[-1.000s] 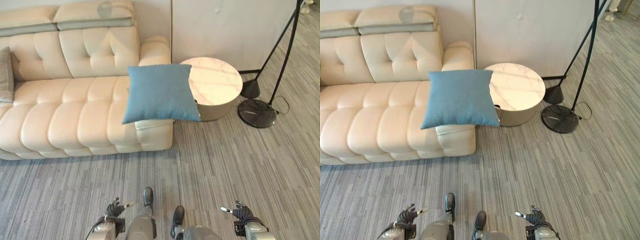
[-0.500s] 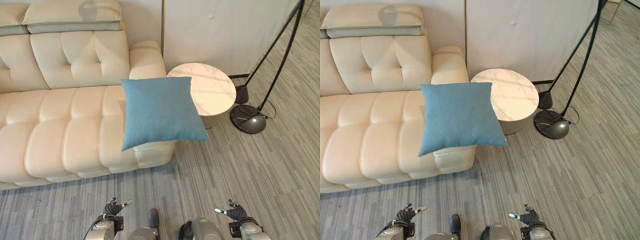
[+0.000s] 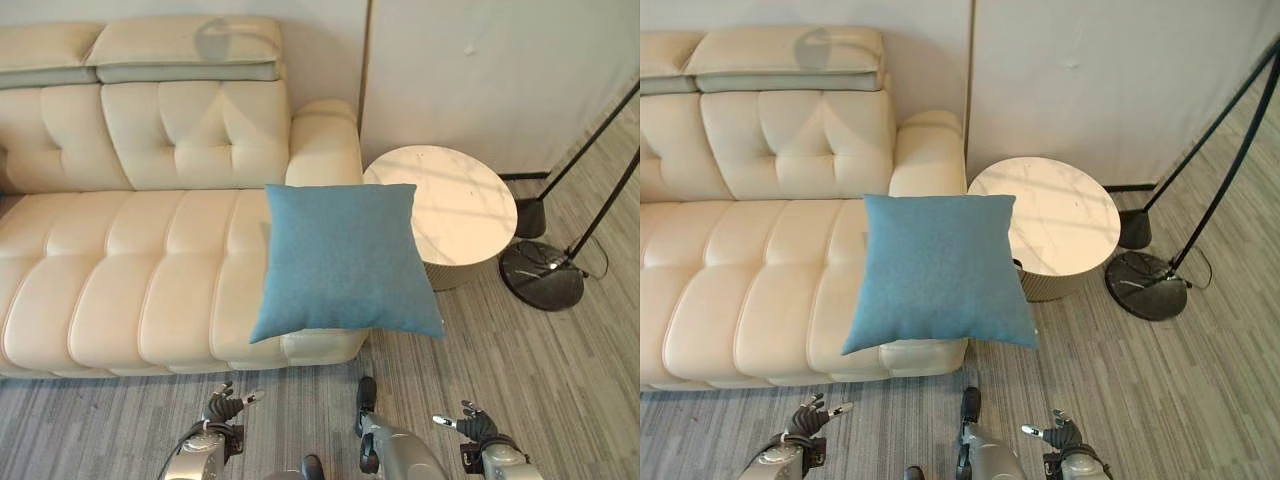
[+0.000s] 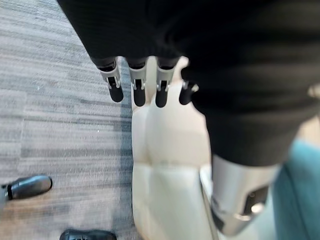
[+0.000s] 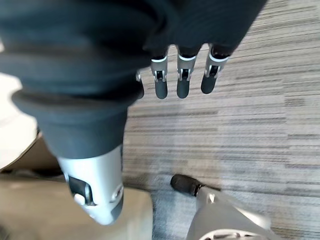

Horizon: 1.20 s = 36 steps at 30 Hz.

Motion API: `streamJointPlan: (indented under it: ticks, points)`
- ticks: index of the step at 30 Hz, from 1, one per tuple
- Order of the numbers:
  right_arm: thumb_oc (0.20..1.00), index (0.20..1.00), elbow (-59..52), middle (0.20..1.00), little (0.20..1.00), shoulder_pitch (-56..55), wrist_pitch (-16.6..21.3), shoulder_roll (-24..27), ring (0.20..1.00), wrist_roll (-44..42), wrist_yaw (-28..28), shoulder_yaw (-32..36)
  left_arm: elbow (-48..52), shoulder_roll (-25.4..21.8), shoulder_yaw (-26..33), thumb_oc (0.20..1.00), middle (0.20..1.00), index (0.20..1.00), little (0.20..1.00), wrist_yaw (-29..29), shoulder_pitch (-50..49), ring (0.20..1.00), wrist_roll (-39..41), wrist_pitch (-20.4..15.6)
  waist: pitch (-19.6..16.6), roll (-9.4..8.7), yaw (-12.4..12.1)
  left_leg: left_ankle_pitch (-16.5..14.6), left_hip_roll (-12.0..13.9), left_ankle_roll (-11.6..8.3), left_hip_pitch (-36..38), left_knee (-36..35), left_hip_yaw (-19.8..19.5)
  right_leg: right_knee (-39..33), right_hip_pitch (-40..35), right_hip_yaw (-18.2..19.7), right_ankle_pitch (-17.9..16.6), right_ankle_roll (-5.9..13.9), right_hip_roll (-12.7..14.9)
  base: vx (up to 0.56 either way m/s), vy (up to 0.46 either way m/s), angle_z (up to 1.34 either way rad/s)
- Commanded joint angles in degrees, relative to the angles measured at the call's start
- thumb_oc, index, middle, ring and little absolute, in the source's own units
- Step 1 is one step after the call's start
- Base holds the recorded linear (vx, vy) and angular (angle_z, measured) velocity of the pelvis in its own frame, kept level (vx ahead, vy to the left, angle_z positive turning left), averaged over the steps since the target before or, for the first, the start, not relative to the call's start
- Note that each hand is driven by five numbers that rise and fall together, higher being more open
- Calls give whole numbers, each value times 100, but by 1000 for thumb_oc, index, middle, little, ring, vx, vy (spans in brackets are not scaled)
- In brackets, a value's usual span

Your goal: Pick up all the scattered cushions and arrange them neatly on the sofa.

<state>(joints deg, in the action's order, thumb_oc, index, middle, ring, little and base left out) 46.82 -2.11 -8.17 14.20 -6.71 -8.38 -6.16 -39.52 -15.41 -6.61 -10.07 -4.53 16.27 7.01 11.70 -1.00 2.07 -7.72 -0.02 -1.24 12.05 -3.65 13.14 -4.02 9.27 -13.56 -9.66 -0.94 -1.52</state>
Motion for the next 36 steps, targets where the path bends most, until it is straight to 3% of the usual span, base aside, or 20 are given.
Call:
streamJointPlan:
  ticks: [1,3,5,8,9,10,12,14,21,23,28,31,33,36]
  points:
    - [1000,1000,-300,1000,1000,53,131,324,1000,-41,-23,-113,-20,-77,35,1000,1000,1000,1000,-3,149,1000,-85,-104,34,-128,86,100,92,-156,-940,1330,-372,14,-720,335,1022,569,354,218,-352,-9]
    - [1000,1000,-298,1000,1000,53,150,420,1000,-65,-8,-111,33,-57,-21,1000,1000,1000,1000,24,164,1000,3,-152,180,-127,25,391,73,-258,-1377,2227,-539,33,-878,277,1131,431,357,127,-272,-5]
    - [1000,1000,-250,1000,1000,53,121,460,1000,-51,-24,-112,63,-52,-81,1000,1000,1000,1000,25,211,1000,47,-157,260,-145,14,461,53,-284,-1709,2664,-649,47,-946,195,1229,347,379,53,-145,-16]
    - [1000,1000,-168,1000,1000,85,90,465,1000,-55,-31,-94,75,-24,-117,1000,1000,1000,1000,52,218,1000,34,-125,198,-136,49,255,50,-141,-1724,1700,-567,-48,-1033,119,1246,404,433,104,-51,-3]
    - [1000,1000,-214,1000,1000,54,98,461,1000,-47,-34,-91,106,-14,-137,1000,1000,1000,1000,52,193,1000,20,-120,162,-97,62,462,88,-147,-1681,1074,-589,-88,-1034,106,1220,427,412,93,2,0]
    - [1000,1000,-216,1000,1000,50,97,462,1000,-47,-34,-91,108,-13,-137,1000,1000,1000,1000,52,189,1000,19,-119,162,-103,65,505,75,-146,-1637,992,-590,-89,-1042,103,1223,430,420,66,14,-9]
    - [1000,1000,-220,1000,1000,26,81,469,1000,-3,-52,-112,135,2,-136,1000,1000,1000,1000,2,182,1000,36,-110,116,-17,76,893,134,-213,-1597,292,-713,-32,-1080,57,1329,411,389,126,67,16]
    - [1000,1000,-221,1000,1000,-3,81,423,1000,30,-35,-122,59,22,-140,1000,1000,1000,1000,22,176,1000,25,-109,20,33,140,996,120,-218,-1368,-84,-624,-51,-1128,37,1329,413,352,161,120,12]
    - [1000,1000,-71,1000,1000,32,-26,438,1000,113,-250,43,-123,-37,196,1000,1000,1000,1000,-205,308,1000,280,-127,-155,-94,136,734,98,-157,-943,-135,-421,-98,-1365,157,1377,477,388,118,99,-4]
    - [1000,1000,-399,1000,1000,70,-60,827,1000,63,-319,461,183,-269,575,1000,1000,1000,1000,-271,345,1000,539,-198,-179,-193,132,660,98,-137,-880,-135,-357,-98,-1379,220,1362,530,397,84,89,-16]
    - [1000,1000,-1580,1000,1000,-279,-158,1720,1000,-48,-110,1485,1039,-991,1607,1000,1000,1000,1000,-250,32,1000,1019,-297,-206,-243,115,592,83,-120,-871,-135,-307,-98,-1348,257,1318,622,439,34,76,-11]
    - [1000,1000,-1836,1000,1000,-411,-189,1891,1000,-111,7,1715,1249,-1136,1857,1000,1000,1000,1000,-216,-111,1000,1074,-286,-228,-238,111,570,74,-110,-863,-135,-310,-98,-1344,257,1311,640,453,21,60,1]
    - [1000,1000,-2278,1000,1000,-520,-268,2280,1000,-151,204,2073,1493,-1422,2227,1000,1000,1000,1000,-214,-197,1000,1111,-298,-278,-230,91,525,57,-106,-846,-135,-323,-98,-1363,233,1318,670,487,35,75,0]
    - [1000,1000,-2475,1000,1000,-470,-289,2571,1000,-135,309,2142,1608,-1554,2306,1000,1000,1000,1000,-150,-146,1000,1148,-294,-302,-217,72,508,32,-96,-842,-135,-331,-98,-1366,232,1308,695,514,12,54,0]
